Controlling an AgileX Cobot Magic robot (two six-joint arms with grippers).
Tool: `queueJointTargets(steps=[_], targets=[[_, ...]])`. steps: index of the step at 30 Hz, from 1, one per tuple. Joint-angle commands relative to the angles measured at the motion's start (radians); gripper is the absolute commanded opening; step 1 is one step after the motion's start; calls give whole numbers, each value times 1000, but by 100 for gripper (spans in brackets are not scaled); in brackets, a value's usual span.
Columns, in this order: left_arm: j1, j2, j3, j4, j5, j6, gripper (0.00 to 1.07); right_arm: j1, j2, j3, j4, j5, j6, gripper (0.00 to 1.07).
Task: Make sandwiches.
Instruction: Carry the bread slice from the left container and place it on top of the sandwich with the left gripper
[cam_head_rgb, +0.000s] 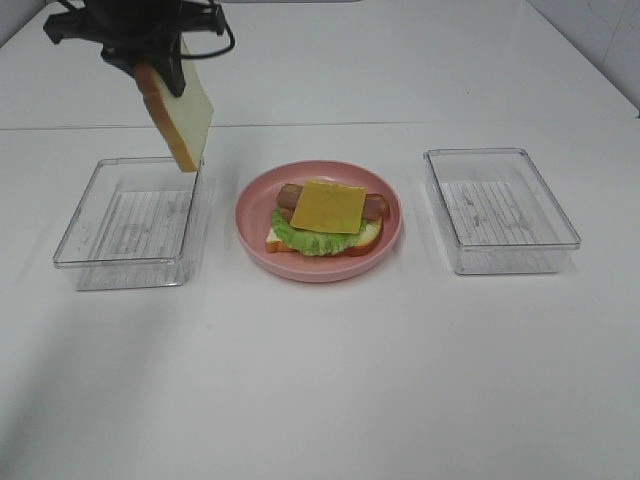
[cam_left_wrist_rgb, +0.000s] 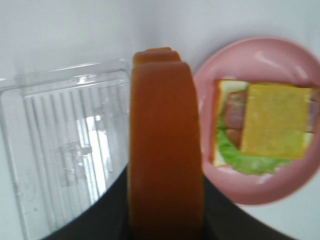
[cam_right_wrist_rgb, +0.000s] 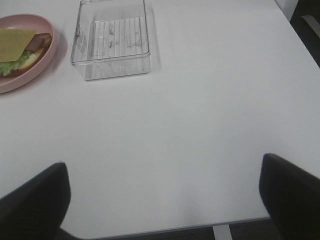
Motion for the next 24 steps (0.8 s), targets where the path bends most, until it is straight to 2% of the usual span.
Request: queueJointTargets(steps=[1,2,3,6,8,11,13,14,16,18,19,20,24], targets=[[1,-49,-2,-96,95,24,0,-7,-32,4,2,-7,-7,98],[0,-57,-2,-178,88,70,0,-7,-32,4,2,-7,-7,98],[0,-54,-2,-216,78,93,0,-7,-32,4,2,-7,-7,98],[0,-34,-2,-266,59,112,0,-7,-32,4,2,-7,-7,98],[-20,30,-2,-383,2,160,0,-7,-32,4,2,-7,-7,98],[-27,41,-2,-415,-13,176,0,-7,-32,4,2,-7,-7,98],[-53,88,11,-540,-91,234,0,-7,-32,4,2,-7,-7,98],[-53,88,11,-540,-91,234,0,-7,-32,4,2,-7,-7,98],[-70,96,62,-612,-182,292,0,-7,-32,4,2,-7,-7,98],[-76,97,85,-635,-217,306,0,-7,-32,4,2,-7,-7,98],[-86,97,126,-681,-281,336,0,-7,-32,4,2,-7,-7,98],[-86,97,126,-681,-281,336,0,-7,-32,4,2,-7,-7,98],[-101,97,225,-779,-401,404,0,-7,-32,4,2,-7,-7,98]])
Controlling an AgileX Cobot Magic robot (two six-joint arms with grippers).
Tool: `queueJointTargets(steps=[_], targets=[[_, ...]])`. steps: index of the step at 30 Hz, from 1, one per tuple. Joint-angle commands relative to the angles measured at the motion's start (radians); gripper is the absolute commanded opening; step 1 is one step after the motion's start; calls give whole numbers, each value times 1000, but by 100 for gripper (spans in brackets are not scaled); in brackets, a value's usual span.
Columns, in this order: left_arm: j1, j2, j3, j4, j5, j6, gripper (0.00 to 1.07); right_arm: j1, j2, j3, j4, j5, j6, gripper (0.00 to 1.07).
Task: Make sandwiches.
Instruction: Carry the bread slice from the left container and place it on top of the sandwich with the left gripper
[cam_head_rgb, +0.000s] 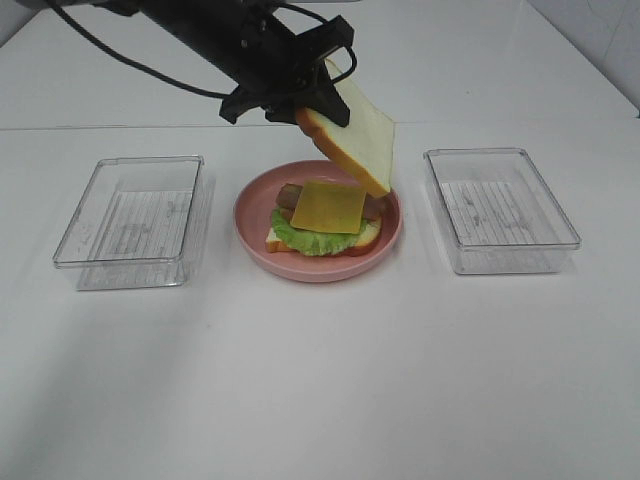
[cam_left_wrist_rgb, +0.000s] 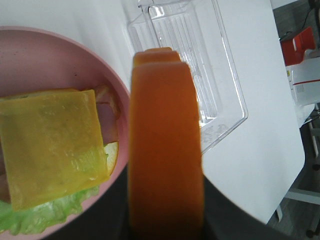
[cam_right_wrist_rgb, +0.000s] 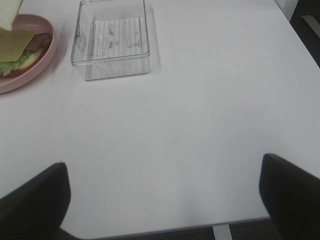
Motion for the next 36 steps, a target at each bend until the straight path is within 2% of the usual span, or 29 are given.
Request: queueJointTargets(steps=[1,8,10,16,22,25,34,36], targets=[[-8,2,50,-69,-69,42,0,-7,-32,4,2,-7,-7,98],[-8,2,133,-65,-124,60,0,-7,-32,4,2,-7,-7,98],[-8,3,154,-73,-144,95,0,-7,-32,4,2,-7,-7,98],[-5,26,154,-80,-144,102,0,-7,-32,4,2,-7,-7,98],[-5,57,153,-139,-173,141,0,-7,-32,4,2,-7,-7,98],[-5,66,153,-173,-177,179,0,-7,-32,4,2,-7,-7,98],[0,67,153,-161,-189,173,0,-7,-32,4,2,-7,-7,98],[0,71,153,-144,-184,153,0,-7,-32,4,2,-7,-7,98]])
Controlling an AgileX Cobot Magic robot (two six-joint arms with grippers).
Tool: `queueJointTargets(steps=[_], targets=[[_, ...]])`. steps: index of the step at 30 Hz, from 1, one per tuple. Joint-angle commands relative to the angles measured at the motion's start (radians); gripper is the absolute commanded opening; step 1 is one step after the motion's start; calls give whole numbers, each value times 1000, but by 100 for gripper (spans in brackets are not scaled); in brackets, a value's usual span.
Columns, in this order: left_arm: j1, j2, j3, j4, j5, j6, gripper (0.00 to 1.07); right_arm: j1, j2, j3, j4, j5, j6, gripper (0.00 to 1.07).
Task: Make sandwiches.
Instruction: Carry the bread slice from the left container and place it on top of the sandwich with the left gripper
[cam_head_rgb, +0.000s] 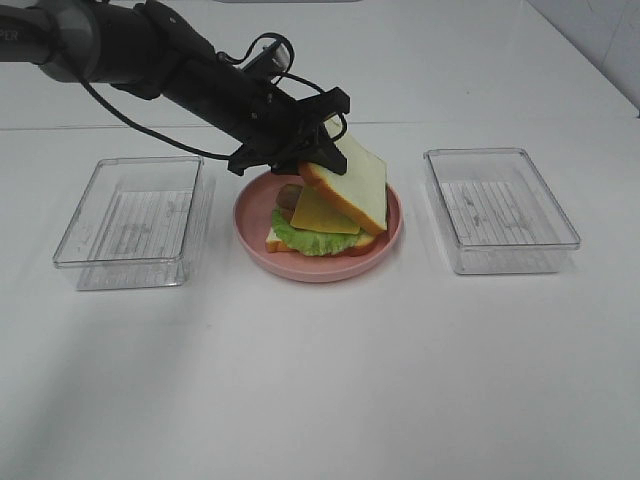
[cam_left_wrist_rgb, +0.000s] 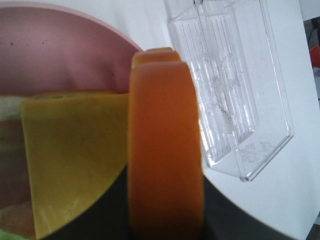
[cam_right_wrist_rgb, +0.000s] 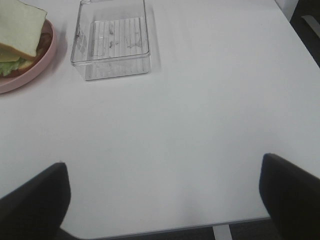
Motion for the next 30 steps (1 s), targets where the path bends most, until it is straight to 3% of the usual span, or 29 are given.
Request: queueJointTargets(steps=[1,7,16,17,18,21,23,24,26,30], targets=[[0,2,1,2,0,-18,0,-7,-32,4,2,-7,-7,98],[0,18,1,61,8,-46,0,-7,-32,4,2,-7,-7,98],[9,18,1,65,20,-55,0,-7,-32,4,2,-7,-7,98],[12,18,1,70,30,-65,3,-7,-32,4,2,-7,-7,98],[12,17,1,77,42,-74,14,-7,-32,4,2,-7,-7,98],[13,16,1,84,44,-79,20,-7,-32,4,2,-7,-7,98],[17,13,1,108,45,-79,52,-7,-32,4,2,-7,-7,98],[17,13,1,108,45,-79,52,-7,-32,4,2,-7,-7,98],[17,9,1,141,46,-79,74,-7,-32,4,2,-7,-7,98],[17,-8,1,162,42,-80,87,-7,-32,4,2,-7,-7,98]])
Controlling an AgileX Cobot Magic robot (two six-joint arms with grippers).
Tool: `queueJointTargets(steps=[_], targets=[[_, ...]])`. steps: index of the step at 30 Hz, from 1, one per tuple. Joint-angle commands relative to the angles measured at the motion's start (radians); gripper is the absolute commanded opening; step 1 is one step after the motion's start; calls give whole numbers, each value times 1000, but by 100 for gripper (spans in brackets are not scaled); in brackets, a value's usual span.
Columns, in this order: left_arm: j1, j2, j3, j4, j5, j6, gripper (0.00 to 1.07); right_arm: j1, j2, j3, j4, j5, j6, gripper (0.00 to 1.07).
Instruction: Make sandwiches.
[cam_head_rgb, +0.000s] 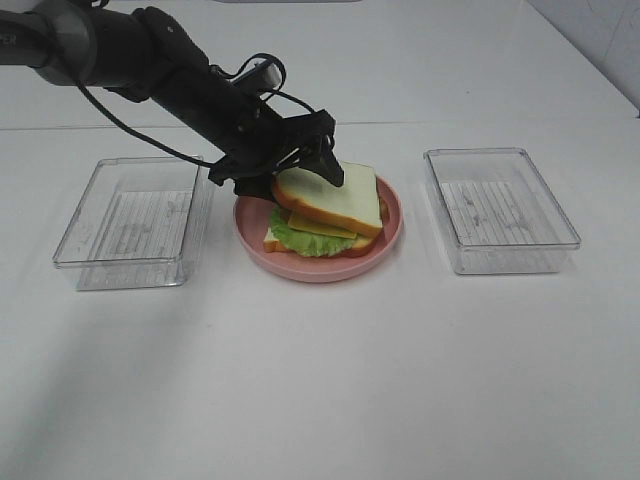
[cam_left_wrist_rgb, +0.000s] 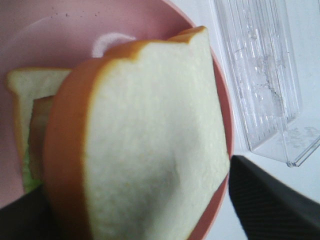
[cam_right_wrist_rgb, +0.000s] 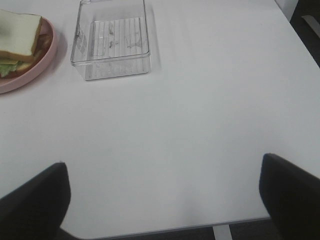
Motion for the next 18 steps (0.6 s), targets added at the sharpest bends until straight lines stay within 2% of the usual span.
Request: queueJointTargets(steps=[1,5,6,7,8,9,11,12,13,14,15,16,17,18], targets=[[0,-37,1,29,0,-9,89,-7,-32,4,2,-7,-7,98],[0,-65,1,60,7,-27,89,-7,-32,4,2,-7,-7,98],[0,-71,1,76,11,-41,89,-7,-32,4,2,-7,-7,98],[0,-92,1,131,19,-107,89,-7,-32,4,2,-7,-7,98],[0,-92,1,131,19,-107,89,-7,-32,4,2,-7,-7,98],[0,-117,1,194,42,-149,89,-7,-32,4,2,-7,-7,98],[0,-128,1,230,53,-169,89,-7,-32,4,2,-7,-7,98],[3,-157,1,315,70,-226,89,-7,-32,4,2,-7,-7,98],[3,-157,1,315,70,-226,89,-7,-32,4,2,-7,-7,98],[3,-186,1,404,85,-275,91,-7,-32,4,2,-7,-7,98],[3,-186,1,404,85,-275,91,-7,-32,4,2,-7,-7,98],[3,-203,1,444,95,-297,92,-7,-32,4,2,-7,-7,98],[3,-236,1,525,145,-312,98,-7,-32,4,2,-7,-7,98],[3,-236,1,525,145,-312,98,-7,-32,4,2,-7,-7,98]])
